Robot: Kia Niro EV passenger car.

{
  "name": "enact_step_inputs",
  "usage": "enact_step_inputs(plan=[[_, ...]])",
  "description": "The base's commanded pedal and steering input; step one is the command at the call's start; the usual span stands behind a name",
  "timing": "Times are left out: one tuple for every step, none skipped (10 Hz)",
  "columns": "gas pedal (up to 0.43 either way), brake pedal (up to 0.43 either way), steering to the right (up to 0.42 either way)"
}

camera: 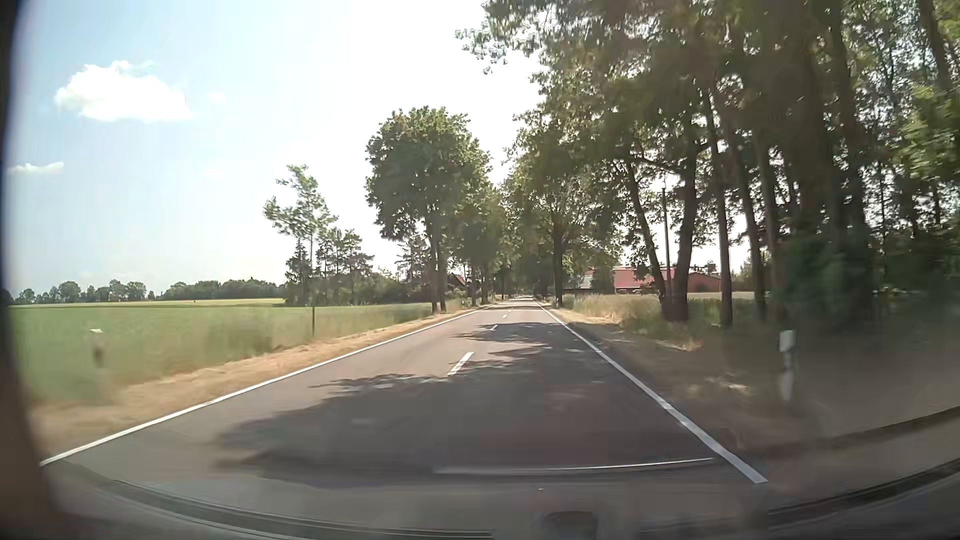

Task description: Follow the waypoints while adhering to traffic rules and regulations

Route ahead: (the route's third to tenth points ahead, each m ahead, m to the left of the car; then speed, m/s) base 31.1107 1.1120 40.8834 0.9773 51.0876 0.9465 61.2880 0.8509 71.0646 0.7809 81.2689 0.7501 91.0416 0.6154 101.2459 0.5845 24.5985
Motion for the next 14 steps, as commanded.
enact_step_inputs(plan=[[0.299,0.006,0.003],[0.299,0.006,0.003],[0.299,0.006,0.003],[0.287,0.006,0.003],[0.280,0.006,0.003],[0.280,0.006,0.003],[0.268,0.006,0.003],[0.268,0.006,0.003],[0.268,0.006,0.003],[0.268,0.006,0.003],[0.268,0.006,0.003],[0.280,0.006,0.003],[0.280,0.006,0.003],[0.280,0.006,0.003]])
